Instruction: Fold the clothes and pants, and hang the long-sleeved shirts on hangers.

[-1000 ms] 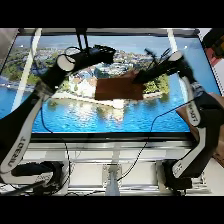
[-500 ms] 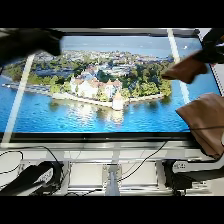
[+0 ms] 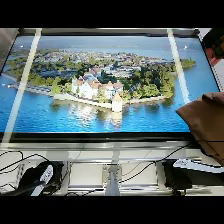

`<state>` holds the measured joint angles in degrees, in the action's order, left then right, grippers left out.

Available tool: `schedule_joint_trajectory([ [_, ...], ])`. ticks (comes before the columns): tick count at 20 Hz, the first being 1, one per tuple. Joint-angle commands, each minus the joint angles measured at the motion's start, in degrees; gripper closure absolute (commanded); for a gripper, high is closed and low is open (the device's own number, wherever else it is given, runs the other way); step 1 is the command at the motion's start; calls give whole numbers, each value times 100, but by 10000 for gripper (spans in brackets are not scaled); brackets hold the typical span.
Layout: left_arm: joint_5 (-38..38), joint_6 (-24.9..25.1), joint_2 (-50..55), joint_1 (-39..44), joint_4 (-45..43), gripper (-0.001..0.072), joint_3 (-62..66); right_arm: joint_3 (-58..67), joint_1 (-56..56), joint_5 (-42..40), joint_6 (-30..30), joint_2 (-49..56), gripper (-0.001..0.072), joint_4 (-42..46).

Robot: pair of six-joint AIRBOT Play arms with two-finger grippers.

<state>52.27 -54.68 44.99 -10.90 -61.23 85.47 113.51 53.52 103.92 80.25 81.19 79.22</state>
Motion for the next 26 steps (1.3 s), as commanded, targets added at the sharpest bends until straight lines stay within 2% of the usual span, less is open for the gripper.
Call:
schedule_joint_trajectory([
  [1, 7, 0, -74, -114, -24, 690, -2, -17, 732, 131, 26, 46, 695, 466],
  [4, 4, 0, -2, -114, -2, 690, -2, -205, 1193, 140, 35, 59, 694, 297],
  [5, 4, 0, 28, -114, -2, 691, -2, -291, 1292, 140, 35, 59, 669, 111],
  [6, 4, 0, 50, -114, -2, 691, -2, -376, 1344, 138, 37, 59, 510, -37],
  [7, 4, 0, 83, -111, -4, 691, -2, -463, 1364, 133, 37, 59, 258, -101],
  [8, 4, 0, 111, -111, -2, 690, -2, -527, 1364, 138, 50, 59, 133, -125],
  [9, 4, 0, 133, -111, -4, 690, -4, -575, 1360, 136, 157, 59, 130, -149],
  [12, 9, 0, 192, -111, -4, 690, -7, -597, 1360, 87, 162, 59, 131, -188],
  [13, 9, 0, 208, -111, -4, 690, -7, -597, 1360, 0, 162, 59, 153, -380],
  [14, 9, 0, 212, -111, -4, 690, -7, -595, 1360, -68, 155, 59, 245, -682],
  [15, 7, 0, 210, -111, -4, 690, -7, -595, 1357, -175, 153, 59, 285, -1113],
  [16, 7, 0, 208, -111, -4, 690, -7, -597, 1357, -245, 153, 63, 291, -1698],
  [19, 7, 0, 208, -111, -7, 690, -7, -595, 1189, -236, -55, 96, 417, -3985],
  [21, 7, 0, 208, -111, -4, 690, -7, -590, 752, -214, -197, 57, 541, -4937],
  [23, 7, 0, 208, -111, -4, 690, -7, -590, 24, -219, -199, -2, 660, -5337],
  [26, 7, 0, 208, -111, -7, 690, -7, -590, -1460, -323, -170, -107, 678, -5386],
])
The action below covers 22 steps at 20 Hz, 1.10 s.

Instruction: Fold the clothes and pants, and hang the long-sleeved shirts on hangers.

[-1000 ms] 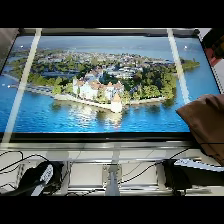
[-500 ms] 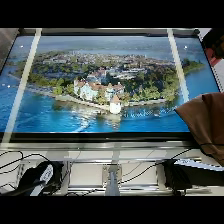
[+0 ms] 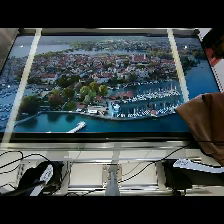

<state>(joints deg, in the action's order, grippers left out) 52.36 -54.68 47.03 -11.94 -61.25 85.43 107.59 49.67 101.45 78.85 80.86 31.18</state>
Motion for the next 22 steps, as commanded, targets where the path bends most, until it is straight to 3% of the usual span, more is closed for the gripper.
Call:
schedule_joint_trajectory([
  [1, -2, 0, 4, -7, -2, 690, -2, 2, -1563, -96, -33, -85, 694, -579],
  [5, -2, 0, 4, -7, -4, 690, -2, 2, -3307, -83, -37, -81, 695, 212],
  [9, -2, 0, 4, -7, -2, 690, -2, 2, -4470, -46, -52, -81, 694, 2544],
  [11, -2, 0, 4, -7, -2, 690, -2, 2, -4719, -195, -48, -81, 694, 4050],
  [13, -2, 0, 4, -7, -4, 690, -2, 2, -4732, -332, -46, -81, 694, 4957],
  [22, -2, 0, 4, -7, -2, 690, -2, 2, -4686, -358, 52, -81, 694, 4721],
])
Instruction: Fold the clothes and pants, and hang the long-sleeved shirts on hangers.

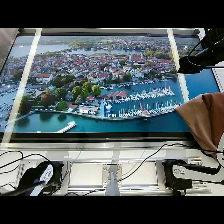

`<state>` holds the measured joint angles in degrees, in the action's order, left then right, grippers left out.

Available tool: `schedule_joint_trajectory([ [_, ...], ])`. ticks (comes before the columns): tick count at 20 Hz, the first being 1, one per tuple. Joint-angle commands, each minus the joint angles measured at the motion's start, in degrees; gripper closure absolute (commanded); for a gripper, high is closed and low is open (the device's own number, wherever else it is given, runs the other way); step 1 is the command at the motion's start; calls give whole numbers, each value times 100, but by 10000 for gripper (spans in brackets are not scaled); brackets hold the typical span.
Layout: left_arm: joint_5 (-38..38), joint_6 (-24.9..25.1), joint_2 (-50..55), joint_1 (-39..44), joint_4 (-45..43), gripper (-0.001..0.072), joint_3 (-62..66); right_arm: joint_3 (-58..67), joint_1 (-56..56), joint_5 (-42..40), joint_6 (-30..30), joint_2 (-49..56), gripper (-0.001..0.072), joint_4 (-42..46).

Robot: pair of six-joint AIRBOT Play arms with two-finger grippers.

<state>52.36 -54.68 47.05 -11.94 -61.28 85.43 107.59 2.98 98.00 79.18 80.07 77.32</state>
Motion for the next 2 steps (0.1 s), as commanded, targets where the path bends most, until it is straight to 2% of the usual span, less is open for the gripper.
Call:
schedule_joint_trajectory([
  [1, -2, 0, 2, -7, 0, 690, -2, 2, -17, -13, 20, -2, 694, 107],
  [2, -2, 0, 2, -7, -2, 690, -2, 2, -17, -13, 20, -2, 694, 107],
])
